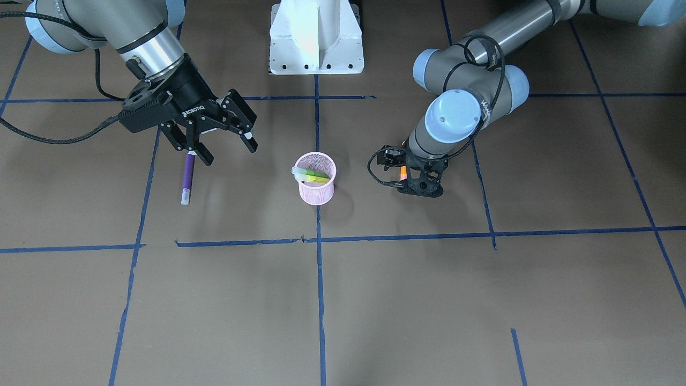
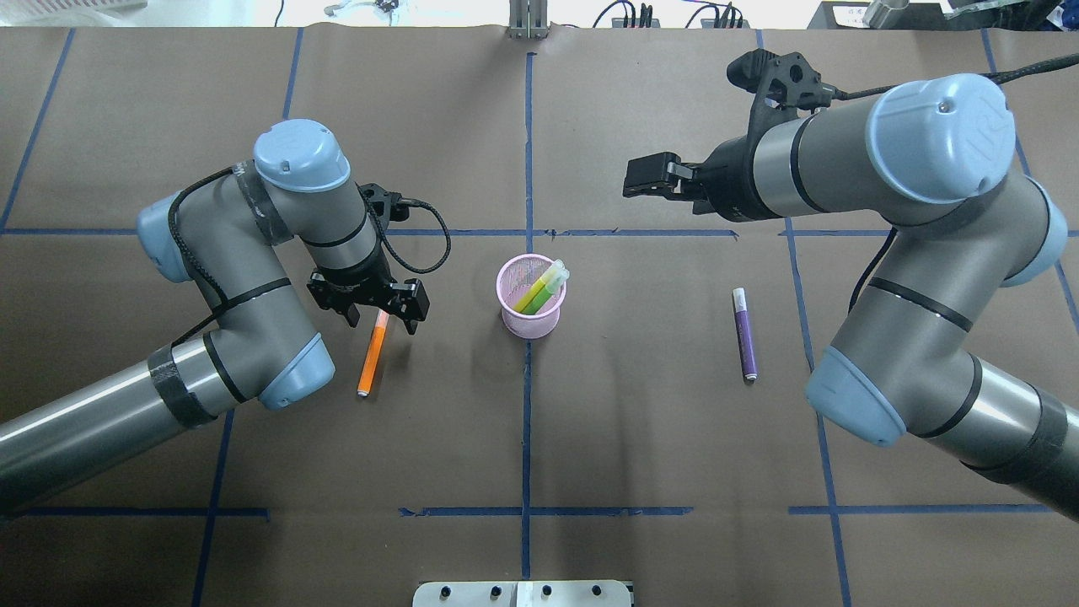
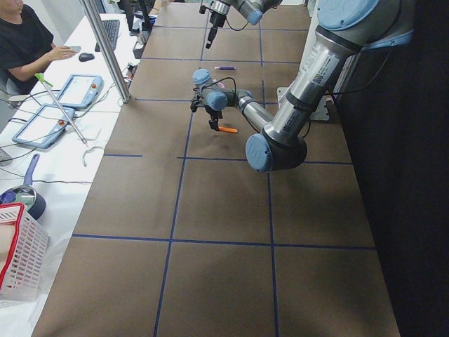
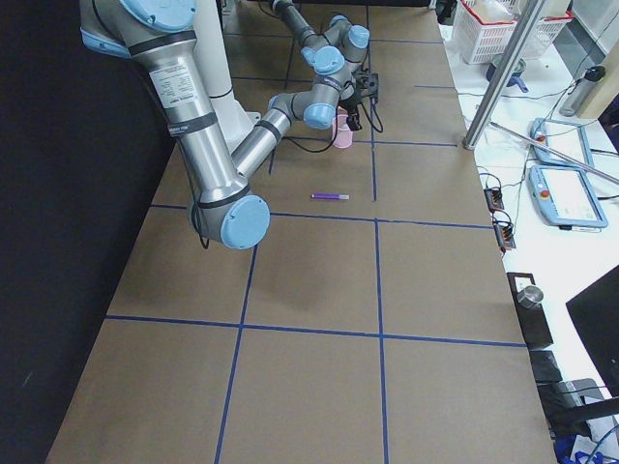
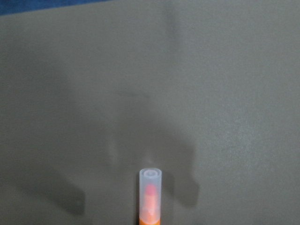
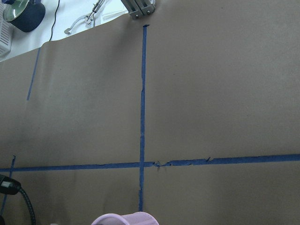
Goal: Collect pens into pen holder
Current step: 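Lower the left gripper onto the orange highlighter and close on it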
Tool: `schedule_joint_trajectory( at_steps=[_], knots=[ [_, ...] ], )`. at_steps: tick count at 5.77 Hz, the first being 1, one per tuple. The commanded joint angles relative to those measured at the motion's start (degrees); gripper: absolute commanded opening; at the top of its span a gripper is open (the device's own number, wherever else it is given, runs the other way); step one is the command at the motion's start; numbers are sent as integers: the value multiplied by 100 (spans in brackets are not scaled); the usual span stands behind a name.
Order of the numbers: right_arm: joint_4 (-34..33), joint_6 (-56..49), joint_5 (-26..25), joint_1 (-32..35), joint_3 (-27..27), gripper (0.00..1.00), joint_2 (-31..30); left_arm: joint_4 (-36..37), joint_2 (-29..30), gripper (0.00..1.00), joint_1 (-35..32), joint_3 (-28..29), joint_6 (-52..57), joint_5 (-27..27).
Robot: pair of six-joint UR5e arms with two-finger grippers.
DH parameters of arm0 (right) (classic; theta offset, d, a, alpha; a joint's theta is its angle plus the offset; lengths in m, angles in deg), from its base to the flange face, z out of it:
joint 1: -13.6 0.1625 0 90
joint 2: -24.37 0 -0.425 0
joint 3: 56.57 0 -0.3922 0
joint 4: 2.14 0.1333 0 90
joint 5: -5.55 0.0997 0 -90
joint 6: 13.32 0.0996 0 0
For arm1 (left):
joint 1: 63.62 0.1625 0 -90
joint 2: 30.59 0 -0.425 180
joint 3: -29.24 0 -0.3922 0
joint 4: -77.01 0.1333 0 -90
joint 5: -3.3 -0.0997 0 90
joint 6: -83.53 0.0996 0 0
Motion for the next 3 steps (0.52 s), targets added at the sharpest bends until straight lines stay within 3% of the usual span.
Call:
schedule_joint_trajectory(
  at_steps=[1, 3],
  knots=[
    [-1, 3, -19, -20, -4, 100, -2, 189, 2, 73, 1, 38, 341, -7],
    [-1, -6, -19, -21, -13, 100, -2, 189, -25, 60, 9, 20, 341, -25]
  ],
)
